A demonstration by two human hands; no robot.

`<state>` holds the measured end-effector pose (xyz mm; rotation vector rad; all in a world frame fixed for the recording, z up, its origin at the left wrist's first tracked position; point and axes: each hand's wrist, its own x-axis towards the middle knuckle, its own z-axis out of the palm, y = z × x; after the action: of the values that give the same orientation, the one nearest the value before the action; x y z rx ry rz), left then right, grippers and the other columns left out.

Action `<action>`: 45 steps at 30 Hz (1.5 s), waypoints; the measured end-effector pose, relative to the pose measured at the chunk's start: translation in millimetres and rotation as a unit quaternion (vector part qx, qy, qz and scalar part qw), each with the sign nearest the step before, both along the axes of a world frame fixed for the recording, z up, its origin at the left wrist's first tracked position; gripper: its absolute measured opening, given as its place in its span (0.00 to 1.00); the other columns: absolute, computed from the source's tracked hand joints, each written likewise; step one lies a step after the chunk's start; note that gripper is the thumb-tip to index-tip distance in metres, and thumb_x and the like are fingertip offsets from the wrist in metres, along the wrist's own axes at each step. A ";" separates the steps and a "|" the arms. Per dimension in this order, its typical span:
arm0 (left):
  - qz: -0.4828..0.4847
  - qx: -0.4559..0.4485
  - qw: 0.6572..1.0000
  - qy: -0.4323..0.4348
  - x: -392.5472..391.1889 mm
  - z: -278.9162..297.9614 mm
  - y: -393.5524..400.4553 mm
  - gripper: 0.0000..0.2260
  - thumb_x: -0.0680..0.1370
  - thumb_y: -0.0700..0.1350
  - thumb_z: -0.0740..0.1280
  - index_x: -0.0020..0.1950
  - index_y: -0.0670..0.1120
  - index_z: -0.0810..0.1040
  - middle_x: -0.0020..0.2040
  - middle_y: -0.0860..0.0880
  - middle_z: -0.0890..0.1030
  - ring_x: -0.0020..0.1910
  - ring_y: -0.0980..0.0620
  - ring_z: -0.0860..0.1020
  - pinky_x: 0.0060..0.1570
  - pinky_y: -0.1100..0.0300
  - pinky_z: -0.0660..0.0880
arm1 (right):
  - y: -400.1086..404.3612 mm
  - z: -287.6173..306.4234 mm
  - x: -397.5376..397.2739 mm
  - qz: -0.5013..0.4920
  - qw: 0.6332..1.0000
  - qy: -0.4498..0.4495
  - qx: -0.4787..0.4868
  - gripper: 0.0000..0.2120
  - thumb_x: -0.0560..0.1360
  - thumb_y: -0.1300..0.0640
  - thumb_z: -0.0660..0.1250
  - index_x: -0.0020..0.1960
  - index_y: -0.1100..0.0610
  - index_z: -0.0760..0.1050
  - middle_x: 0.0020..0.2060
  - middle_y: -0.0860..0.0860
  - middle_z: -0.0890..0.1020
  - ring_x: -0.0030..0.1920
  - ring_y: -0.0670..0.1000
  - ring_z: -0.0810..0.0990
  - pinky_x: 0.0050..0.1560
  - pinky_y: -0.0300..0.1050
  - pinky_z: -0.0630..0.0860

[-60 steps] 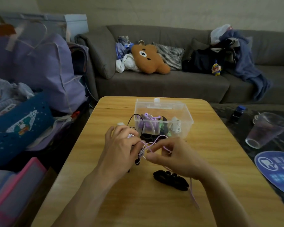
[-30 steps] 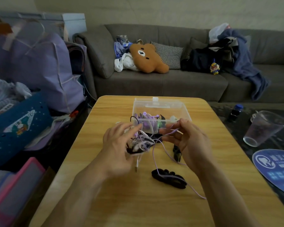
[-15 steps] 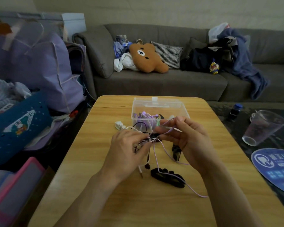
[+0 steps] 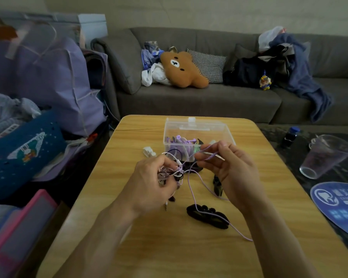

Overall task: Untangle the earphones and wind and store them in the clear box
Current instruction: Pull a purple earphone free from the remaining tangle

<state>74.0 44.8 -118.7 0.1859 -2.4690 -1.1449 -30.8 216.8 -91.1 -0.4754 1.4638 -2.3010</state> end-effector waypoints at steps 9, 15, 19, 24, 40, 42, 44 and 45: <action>-0.009 -0.055 0.998 -0.003 0.6 0.4 -8.4 0.27 0.79 0.65 0.54 0.40 0.44 0.80 0.38 0.51 0.80 0.41 0.53 0.77 0.45 0.53 0.72 | 2.9 4.1 1.2 -0.003 0.999 0.023 -0.034 0.15 0.83 0.57 0.56 0.50 0.67 0.76 0.45 0.58 0.85 0.45 0.57 0.85 0.51 0.49 0.83; 0.030 -0.022 0.999 -0.029 1.3 3.8 -14.9 0.27 0.74 0.67 0.56 0.43 0.47 0.83 0.40 0.52 0.82 0.42 0.54 0.80 0.44 0.48 0.78 | 1.0 -2.1 -0.1 -0.090 0.995 -0.010 -0.031 0.17 0.85 0.57 0.55 0.45 0.64 0.76 0.39 0.54 0.85 0.42 0.55 0.85 0.47 0.46 0.83; 0.033 -0.036 0.999 -0.021 3.4 6.4 -10.8 0.16 0.72 0.64 0.64 0.40 0.53 0.82 0.43 0.59 0.81 0.47 0.62 0.79 0.46 0.65 0.75 | -1.1 -0.4 2.7 -0.060 0.998 0.004 -0.028 0.16 0.84 0.58 0.56 0.45 0.64 0.76 0.41 0.55 0.85 0.43 0.55 0.85 0.48 0.47 0.83; 0.020 -0.029 0.999 -0.011 4.6 5.9 -5.2 0.09 0.69 0.56 0.76 0.39 0.54 0.79 0.46 0.61 0.80 0.51 0.65 0.77 0.49 0.74 0.69 | -4.2 1.7 9.9 0.038 0.996 0.073 0.026 0.14 0.81 0.56 0.59 0.49 0.67 0.75 0.48 0.62 0.85 0.49 0.60 0.85 0.49 0.49 0.82; -0.001 -0.069 0.997 -0.033 -2.8 -4.7 15.8 0.15 0.68 0.61 0.65 0.48 0.57 0.83 0.42 0.57 0.81 0.49 0.54 0.77 0.53 0.45 0.74 | -7.1 6.7 23.6 0.158 0.974 0.158 0.026 0.13 0.80 0.55 0.61 0.47 0.66 0.75 0.52 0.63 0.84 0.59 0.60 0.83 0.55 0.49 0.78; 0.007 -0.094 0.995 -0.043 -3.4 -3.7 16.1 0.14 0.67 0.61 0.65 0.46 0.58 0.83 0.41 0.58 0.81 0.48 0.57 0.75 0.55 0.47 0.72 | -4.7 7.4 21.5 0.143 0.974 0.173 0.032 0.12 0.80 0.57 0.60 0.46 0.65 0.74 0.52 0.62 0.85 0.59 0.60 0.83 0.56 0.49 0.78; 0.005 -0.120 0.991 -0.059 -4.2 -1.8 16.8 0.13 0.67 0.60 0.65 0.46 0.59 0.83 0.42 0.59 0.81 0.50 0.57 0.74 0.60 0.48 0.68 | -3.1 8.4 20.3 0.129 0.976 0.175 0.020 0.11 0.80 0.58 0.59 0.44 0.62 0.75 0.53 0.63 0.85 0.58 0.62 0.83 0.57 0.49 0.78; 0.004 -0.127 0.990 -0.067 -4.3 -1.9 16.4 0.13 0.68 0.60 0.65 0.47 0.59 0.83 0.44 0.60 0.81 0.51 0.57 0.74 0.62 0.48 0.66 | -2.5 8.8 19.8 0.123 0.977 0.172 0.009 0.11 0.80 0.59 0.59 0.44 0.60 0.77 0.53 0.63 0.84 0.58 0.63 0.82 0.57 0.49 0.78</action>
<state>69.6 61.2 -120.6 0.2026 -2.7014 -0.8283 -10.9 214.3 -82.3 -1.0319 1.4756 -2.0805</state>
